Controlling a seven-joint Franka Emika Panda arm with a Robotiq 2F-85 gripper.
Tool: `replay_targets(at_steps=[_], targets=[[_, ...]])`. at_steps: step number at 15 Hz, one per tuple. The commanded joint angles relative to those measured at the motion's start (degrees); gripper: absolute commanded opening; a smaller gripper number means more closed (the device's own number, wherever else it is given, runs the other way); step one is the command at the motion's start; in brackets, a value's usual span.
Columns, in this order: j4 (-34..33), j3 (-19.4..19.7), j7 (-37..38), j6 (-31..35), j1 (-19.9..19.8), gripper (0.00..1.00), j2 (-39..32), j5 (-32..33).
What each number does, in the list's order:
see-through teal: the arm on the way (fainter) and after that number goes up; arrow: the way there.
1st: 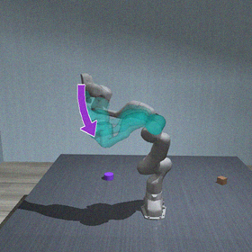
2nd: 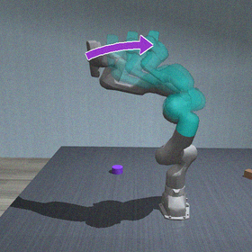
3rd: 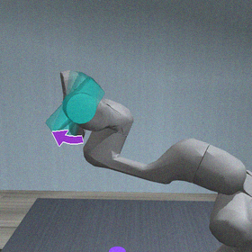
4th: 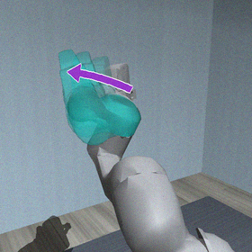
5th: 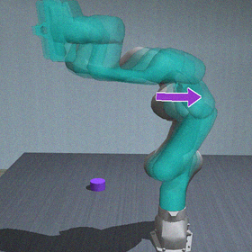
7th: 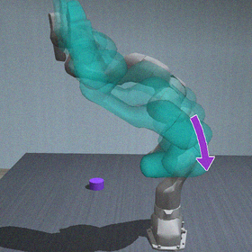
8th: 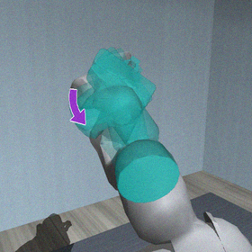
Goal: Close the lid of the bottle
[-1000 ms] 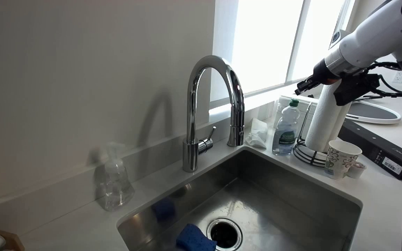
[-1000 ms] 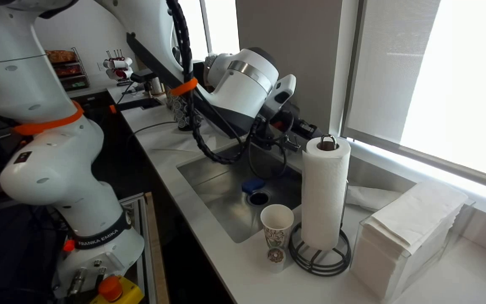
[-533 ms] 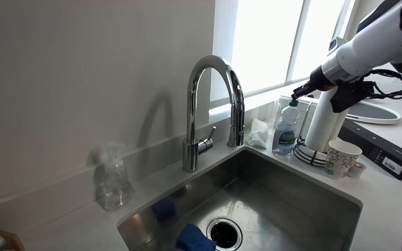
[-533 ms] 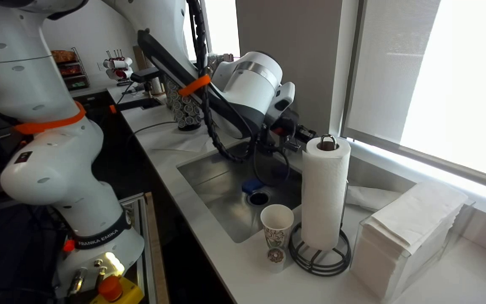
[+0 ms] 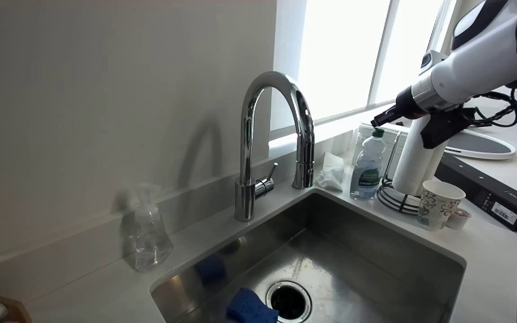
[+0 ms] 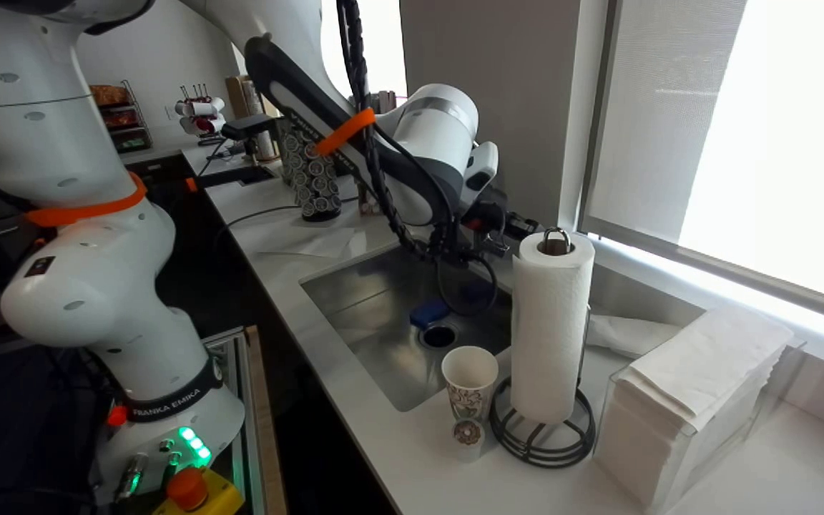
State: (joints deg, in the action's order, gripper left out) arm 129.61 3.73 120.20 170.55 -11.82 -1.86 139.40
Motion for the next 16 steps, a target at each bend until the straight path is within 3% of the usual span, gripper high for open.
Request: replay_targets(at_steps=[1,4,5,10,12,16], targets=[[-0.1,-0.7,5.9,-2.5,0.1,0.00,-1.2,5.1],[-0.2,-1.1,8.7,-3.3,0.0,0.00,-1.7,7.5],[-0.1,-1.5,5.8,-3.5,0.1,0.00,-1.6,4.3],[0.2,-1.0,9.9,-1.3,-0.5,0.00,-2.8,5.5],[0.8,-0.4,10.0,0.5,-0.9,0.00,-3.8,2.8],[1.3,-0.6,15.9,1.1,-0.9,0.00,-4.0,4.0]])
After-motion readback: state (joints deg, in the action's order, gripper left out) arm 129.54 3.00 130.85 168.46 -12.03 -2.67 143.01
